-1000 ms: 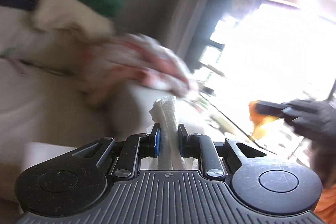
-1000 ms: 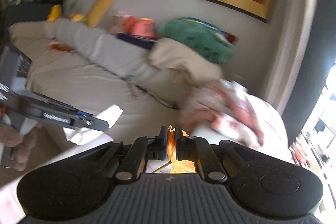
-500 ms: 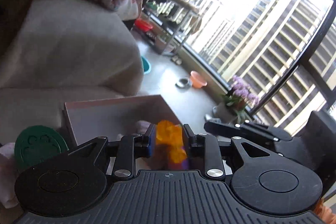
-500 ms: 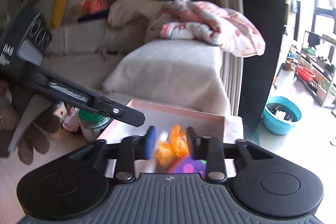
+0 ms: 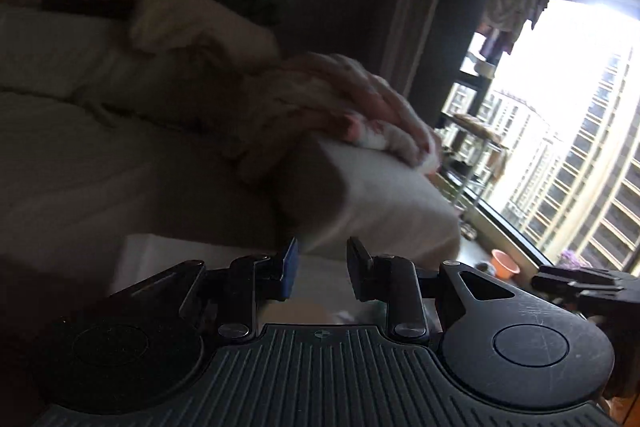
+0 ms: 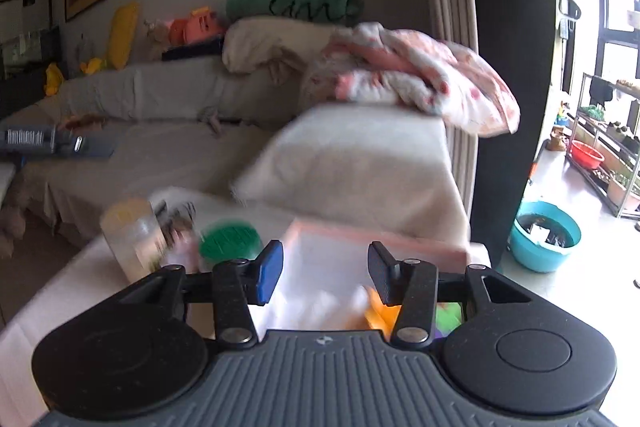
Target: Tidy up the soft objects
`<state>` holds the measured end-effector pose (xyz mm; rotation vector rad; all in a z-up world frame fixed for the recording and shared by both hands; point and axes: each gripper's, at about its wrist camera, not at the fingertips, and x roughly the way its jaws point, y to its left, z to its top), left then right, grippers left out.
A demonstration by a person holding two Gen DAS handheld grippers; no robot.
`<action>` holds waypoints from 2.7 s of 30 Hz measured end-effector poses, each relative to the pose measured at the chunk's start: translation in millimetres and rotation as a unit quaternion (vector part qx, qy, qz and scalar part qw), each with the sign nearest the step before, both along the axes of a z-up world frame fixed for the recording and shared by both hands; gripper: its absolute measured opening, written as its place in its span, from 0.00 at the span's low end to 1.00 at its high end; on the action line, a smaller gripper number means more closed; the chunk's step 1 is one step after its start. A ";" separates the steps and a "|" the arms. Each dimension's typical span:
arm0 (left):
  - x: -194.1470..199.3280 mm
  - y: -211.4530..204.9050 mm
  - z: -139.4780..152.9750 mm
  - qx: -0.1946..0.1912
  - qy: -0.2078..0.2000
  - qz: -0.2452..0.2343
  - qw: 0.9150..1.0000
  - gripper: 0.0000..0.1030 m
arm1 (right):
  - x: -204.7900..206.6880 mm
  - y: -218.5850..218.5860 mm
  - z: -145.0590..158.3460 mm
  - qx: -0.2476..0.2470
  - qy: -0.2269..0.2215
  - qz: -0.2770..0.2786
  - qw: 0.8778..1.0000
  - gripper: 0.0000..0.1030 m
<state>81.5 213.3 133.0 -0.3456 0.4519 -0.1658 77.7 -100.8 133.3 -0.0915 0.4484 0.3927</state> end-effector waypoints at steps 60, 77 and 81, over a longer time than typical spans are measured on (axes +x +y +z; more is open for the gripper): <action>75.5 85.0 -118.4 -0.106 0.098 0.062 0.988 0.18 | 104.8 237.1 89.1 0.044 0.104 0.152 0.982 0.02; 83.4 30.5 -124.4 0.113 0.125 0.045 0.985 0.19 | 207.4 261.3 -45.4 -0.052 0.292 0.069 0.953 0.04; 81.8 34.6 -125.7 0.104 0.123 0.050 0.986 0.19 | 234.4 266.0 -73.4 -0.072 0.335 0.013 0.939 0.42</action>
